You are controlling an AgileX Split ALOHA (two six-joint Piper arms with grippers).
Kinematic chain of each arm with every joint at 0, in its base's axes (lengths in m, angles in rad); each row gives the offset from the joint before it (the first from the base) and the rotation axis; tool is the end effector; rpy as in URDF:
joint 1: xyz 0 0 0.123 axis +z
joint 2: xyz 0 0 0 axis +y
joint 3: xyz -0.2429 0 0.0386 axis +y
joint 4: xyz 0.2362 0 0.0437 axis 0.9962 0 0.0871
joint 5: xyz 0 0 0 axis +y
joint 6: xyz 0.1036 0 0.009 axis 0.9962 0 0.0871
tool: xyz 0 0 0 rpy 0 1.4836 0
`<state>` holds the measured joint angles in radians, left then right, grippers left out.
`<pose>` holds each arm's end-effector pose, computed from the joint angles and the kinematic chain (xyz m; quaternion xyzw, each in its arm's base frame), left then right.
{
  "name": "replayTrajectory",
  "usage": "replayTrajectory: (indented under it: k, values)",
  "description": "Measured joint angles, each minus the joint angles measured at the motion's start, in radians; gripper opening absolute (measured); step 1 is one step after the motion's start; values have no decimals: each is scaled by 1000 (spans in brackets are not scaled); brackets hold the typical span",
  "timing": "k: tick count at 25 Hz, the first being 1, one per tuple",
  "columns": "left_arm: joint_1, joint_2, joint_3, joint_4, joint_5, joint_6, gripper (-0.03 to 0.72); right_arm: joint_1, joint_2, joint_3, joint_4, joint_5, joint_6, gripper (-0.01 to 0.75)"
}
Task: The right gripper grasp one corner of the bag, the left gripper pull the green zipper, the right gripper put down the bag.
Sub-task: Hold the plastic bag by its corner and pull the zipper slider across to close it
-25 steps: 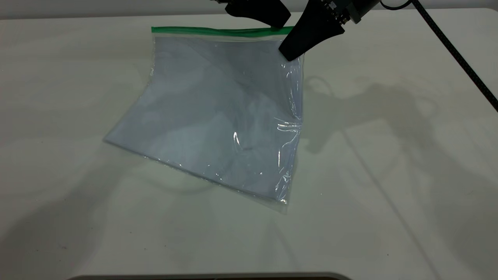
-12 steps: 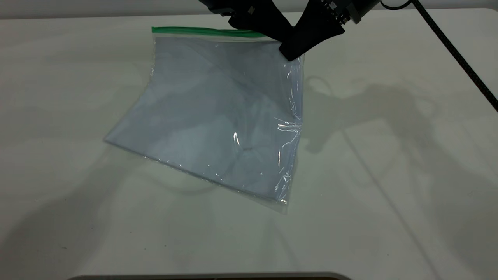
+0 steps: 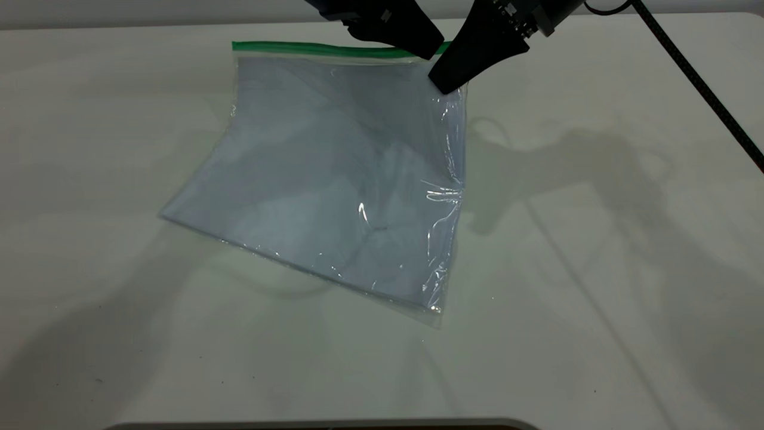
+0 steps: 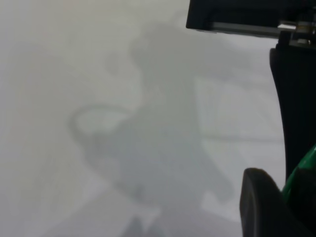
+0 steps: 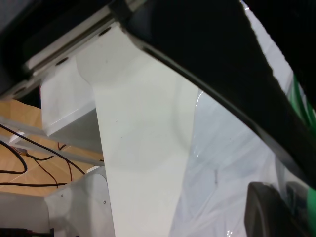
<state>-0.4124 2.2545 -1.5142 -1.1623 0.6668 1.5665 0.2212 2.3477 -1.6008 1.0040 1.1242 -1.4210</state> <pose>0.3763 -0.2291 0.0899 0.4813 0.7776 -0.2705 0.3009 0.3782 0.1662 0.0735 -0.4657 0.7790 0.3906 0.1542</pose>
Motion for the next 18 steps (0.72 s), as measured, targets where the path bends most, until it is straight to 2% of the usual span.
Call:
replayTrajectory:
  k: [8, 18]
  values:
    - [-3, 0, 0, 12, -6, 3, 62, -8, 0, 0, -1, -3, 0, 33]
    - [-10, 0, -8, 18, -85, 36, 58, -66, 0, 0, 43, 2, 0, 33]
